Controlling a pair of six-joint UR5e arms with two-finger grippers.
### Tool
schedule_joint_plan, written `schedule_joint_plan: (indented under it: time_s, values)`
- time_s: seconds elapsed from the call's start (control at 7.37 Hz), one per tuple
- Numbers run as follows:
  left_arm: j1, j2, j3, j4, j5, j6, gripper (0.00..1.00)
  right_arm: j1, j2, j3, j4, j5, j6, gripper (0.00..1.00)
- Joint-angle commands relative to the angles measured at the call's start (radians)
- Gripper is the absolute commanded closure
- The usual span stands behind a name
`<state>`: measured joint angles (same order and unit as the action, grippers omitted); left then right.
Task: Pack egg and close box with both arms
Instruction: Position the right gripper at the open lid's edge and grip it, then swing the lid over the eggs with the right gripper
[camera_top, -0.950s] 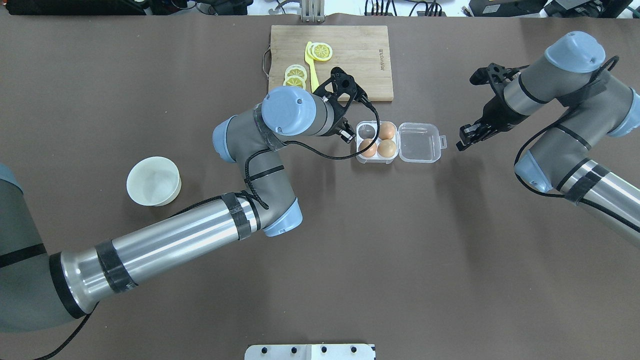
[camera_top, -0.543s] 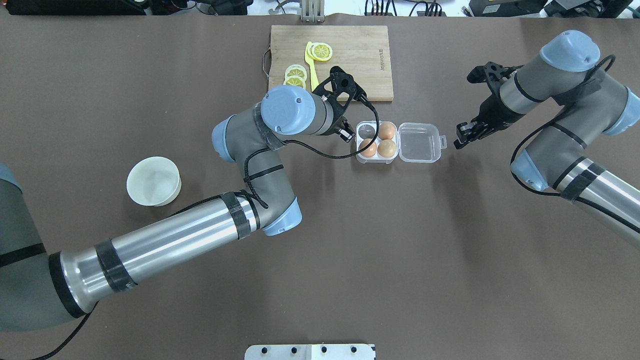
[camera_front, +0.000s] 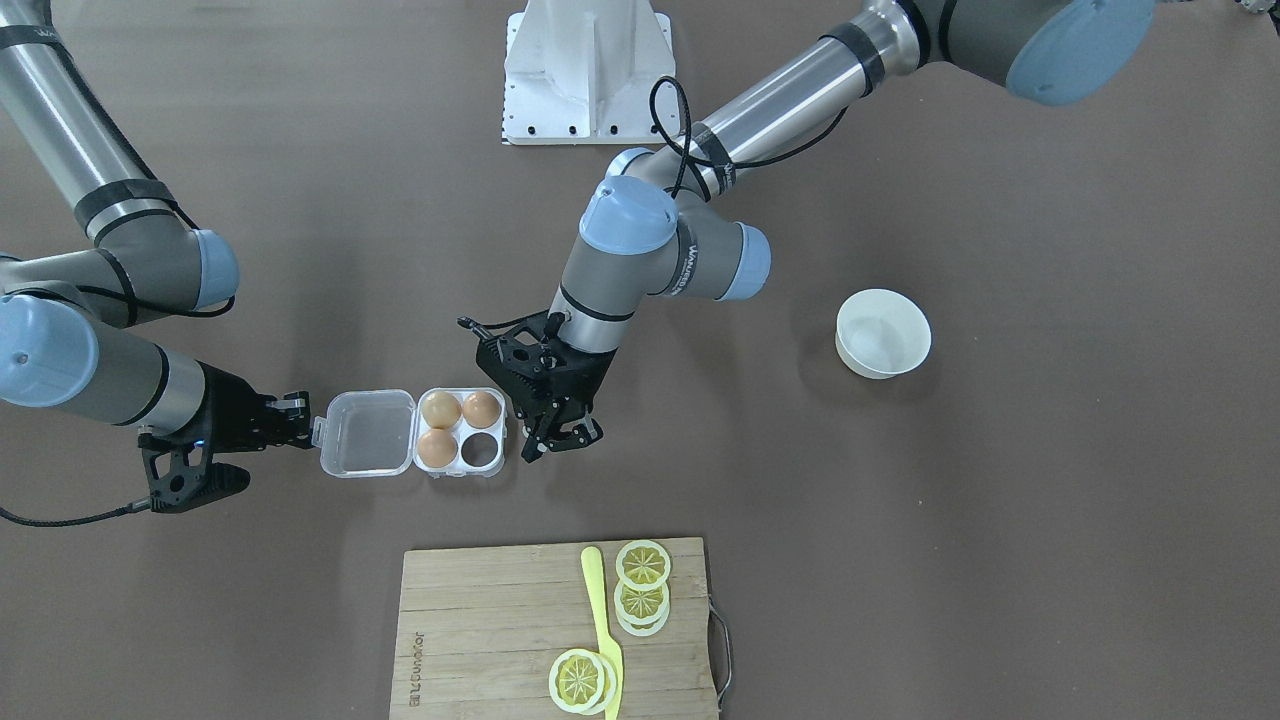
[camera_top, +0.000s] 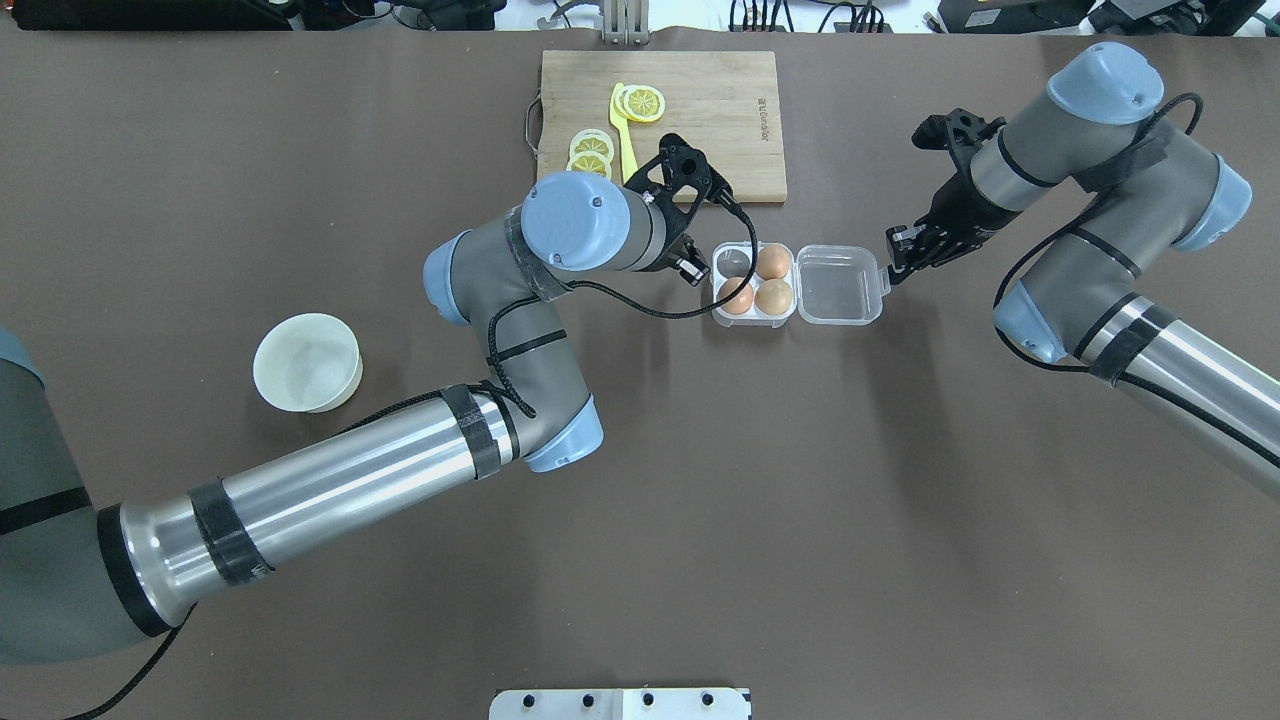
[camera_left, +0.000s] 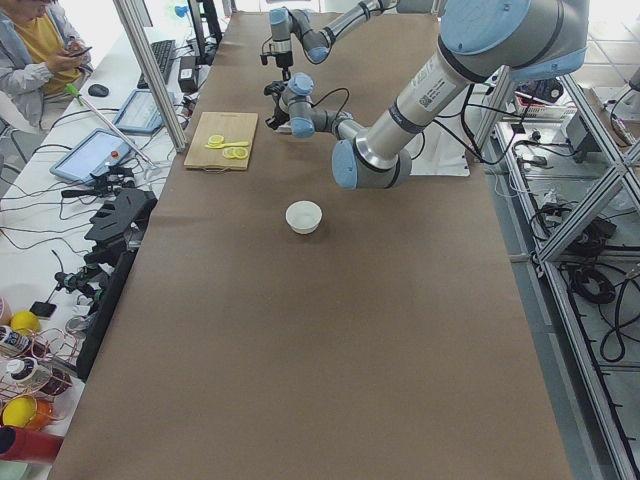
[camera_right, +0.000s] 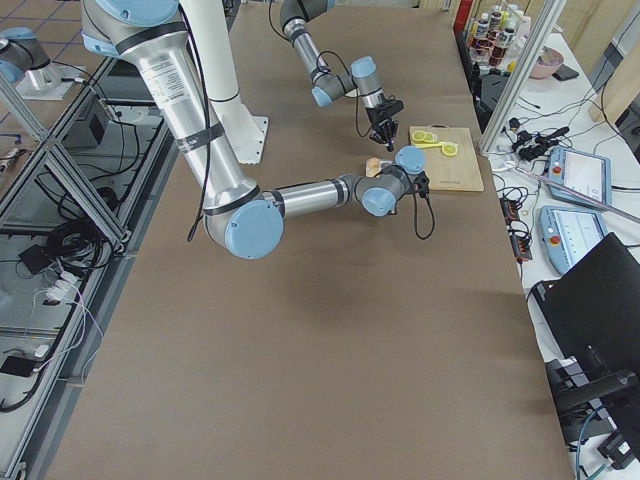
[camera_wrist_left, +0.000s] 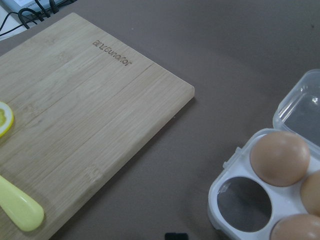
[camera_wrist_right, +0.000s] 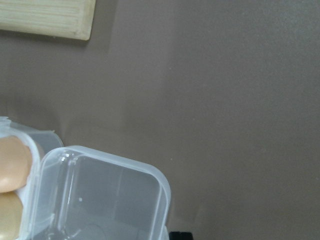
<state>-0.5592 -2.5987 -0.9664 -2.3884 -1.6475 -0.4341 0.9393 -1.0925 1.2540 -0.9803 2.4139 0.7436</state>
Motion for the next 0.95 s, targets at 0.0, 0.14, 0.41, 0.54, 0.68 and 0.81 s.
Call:
schedule_joint_plan:
  time_s: [0.0, 0.14, 0.41, 0.54, 0.68, 0.81]
  values:
    - [-0.001, 0.000, 0.000, 0.000, 0.000, 0.000, 1.00, -0.001, 0.003, -0.004, 0.000, 0.005, 0.026, 1.00]
    - [-0.001, 0.000, -0.002, 0.000, 0.000, 0.000, 1.00, -0.001, 0.017, -0.005, 0.000, 0.017, 0.052, 1.00]
    - [-0.001, 0.000, -0.003, -0.002, 0.000, -0.002, 1.00, 0.004, 0.037, -0.015, 0.000, 0.046, 0.098, 1.00]
    - [-0.001, 0.003, -0.005, -0.002, 0.000, -0.002, 1.00, 0.007, 0.043, -0.015, 0.000, 0.053, 0.111, 1.00]
    - [-0.001, 0.006, -0.005, -0.003, 0.000, -0.002, 1.00, 0.015, 0.048, -0.015, 0.000, 0.057, 0.128, 1.00]
    - [-0.004, 0.020, -0.011, -0.005, -0.001, 0.000, 1.00, 0.028, 0.058, -0.015, -0.001, 0.092, 0.140, 1.00]
